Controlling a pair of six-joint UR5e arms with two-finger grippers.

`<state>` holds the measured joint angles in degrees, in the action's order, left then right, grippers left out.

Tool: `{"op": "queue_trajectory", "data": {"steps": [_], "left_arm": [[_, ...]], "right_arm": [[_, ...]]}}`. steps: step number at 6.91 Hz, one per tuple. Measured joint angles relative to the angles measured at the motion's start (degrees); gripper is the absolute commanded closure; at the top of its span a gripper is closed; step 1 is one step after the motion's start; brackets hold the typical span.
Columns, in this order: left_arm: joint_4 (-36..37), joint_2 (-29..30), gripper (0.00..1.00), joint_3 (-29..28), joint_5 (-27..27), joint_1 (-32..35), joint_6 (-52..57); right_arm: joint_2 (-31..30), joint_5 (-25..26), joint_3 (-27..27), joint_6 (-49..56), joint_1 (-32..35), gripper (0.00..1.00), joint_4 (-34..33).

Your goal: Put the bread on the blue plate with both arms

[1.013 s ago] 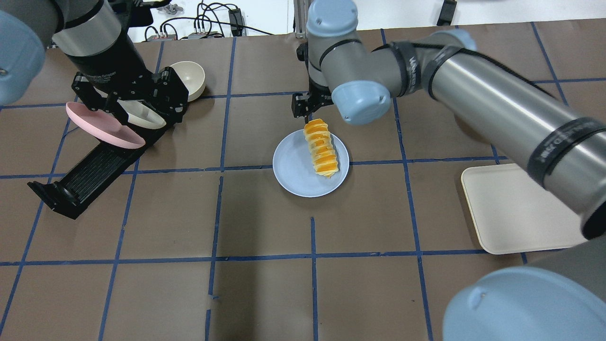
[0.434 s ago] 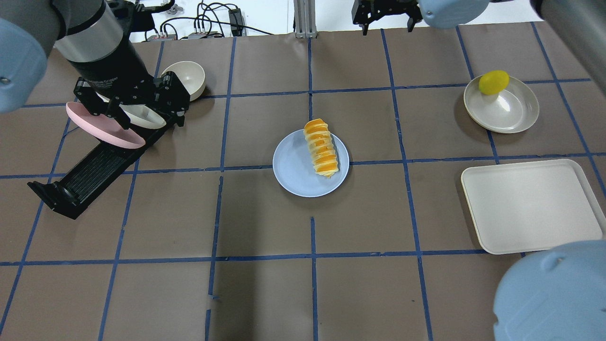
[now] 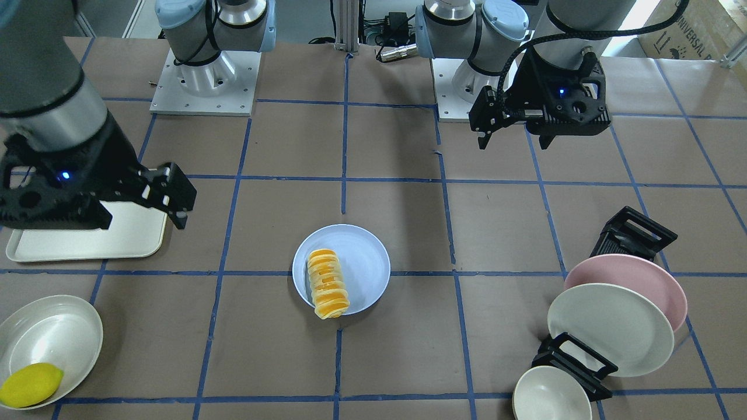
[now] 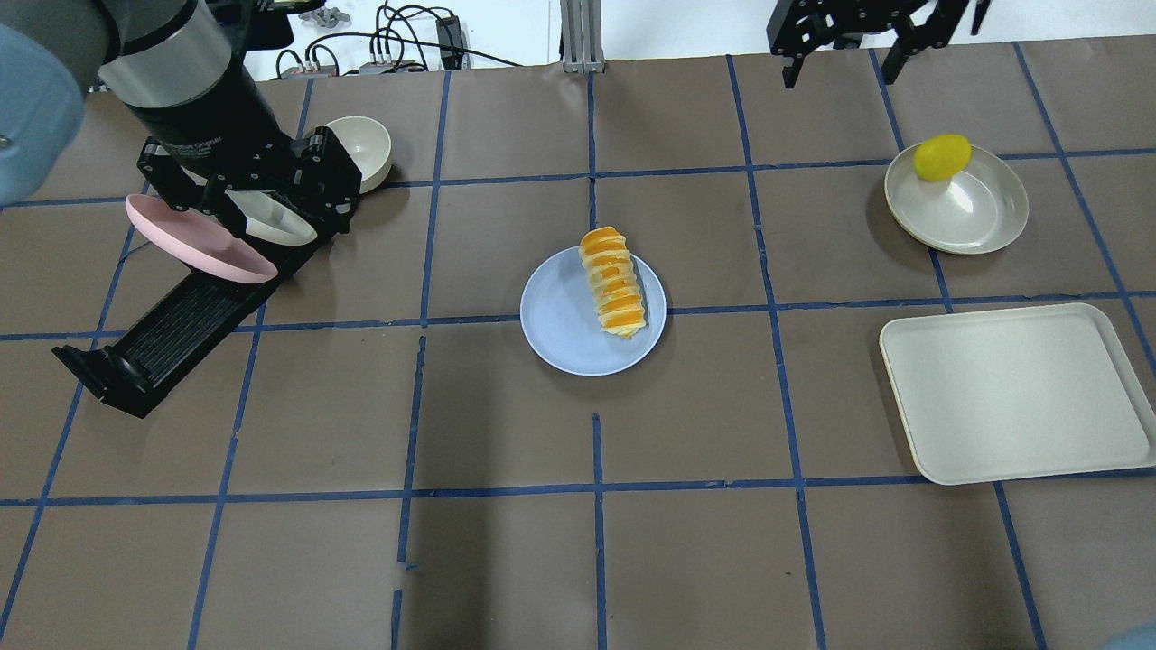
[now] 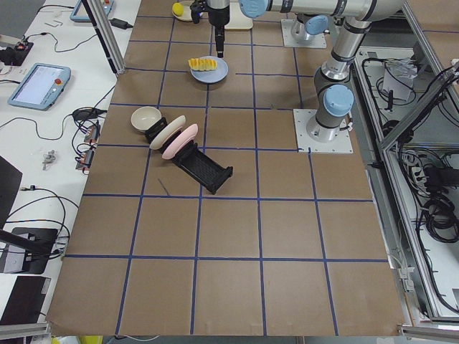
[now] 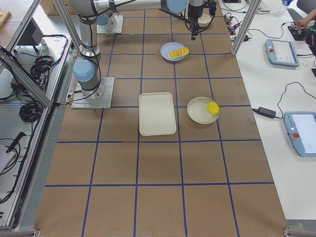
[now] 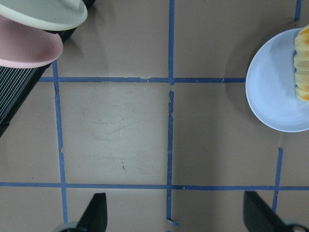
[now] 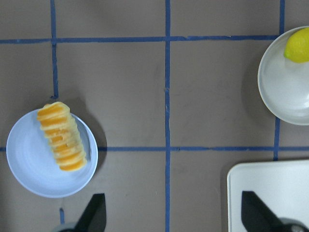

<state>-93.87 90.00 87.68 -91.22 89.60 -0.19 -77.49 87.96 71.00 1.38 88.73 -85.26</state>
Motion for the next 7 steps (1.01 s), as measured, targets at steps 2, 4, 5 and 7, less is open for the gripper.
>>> {"op": "queue_trajectory", "data": {"steps": [2, 4, 5, 7], "left_arm": [[-0.1, -0.5, 0.0, 0.5, -0.1, 0.1, 0.1], [-0.2, -1.0, 0.0, 1.0, -0.1, 0.2, 0.1], [-0.2, -1.0, 0.0, 1.2, -0.1, 0.2, 0.1], [-0.2, -1.0, 0.0, 1.3, 0.0, 0.2, 0.1]], "right_arm": [[-5.3, -0.5, 2.7, 0.2, -0.4, 0.01, 4.3], [-6.8, 1.0, 4.4, 0.0, -0.4, 0.01, 4.7], [-6.7, 2.4, 4.9, -0.1, -0.5, 0.01, 4.8], [-6.8, 3.2, 5.8, -1.0, -0.5, 0.01, 4.8]]}}
